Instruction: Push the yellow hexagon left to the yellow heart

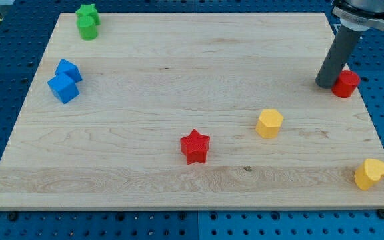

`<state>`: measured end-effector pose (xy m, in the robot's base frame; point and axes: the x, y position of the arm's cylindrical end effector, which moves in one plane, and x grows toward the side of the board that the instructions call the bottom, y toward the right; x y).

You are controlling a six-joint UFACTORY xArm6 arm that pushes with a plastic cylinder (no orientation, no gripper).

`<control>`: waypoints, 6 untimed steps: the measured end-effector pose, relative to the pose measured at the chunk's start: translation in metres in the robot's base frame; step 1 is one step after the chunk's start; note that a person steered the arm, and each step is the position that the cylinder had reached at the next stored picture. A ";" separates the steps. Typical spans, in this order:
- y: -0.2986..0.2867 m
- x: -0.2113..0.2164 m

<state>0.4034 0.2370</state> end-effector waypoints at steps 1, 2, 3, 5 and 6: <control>-0.029 0.005; -0.056 0.052; -0.096 0.087; -0.143 0.092; -0.143 0.092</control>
<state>0.4957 0.0942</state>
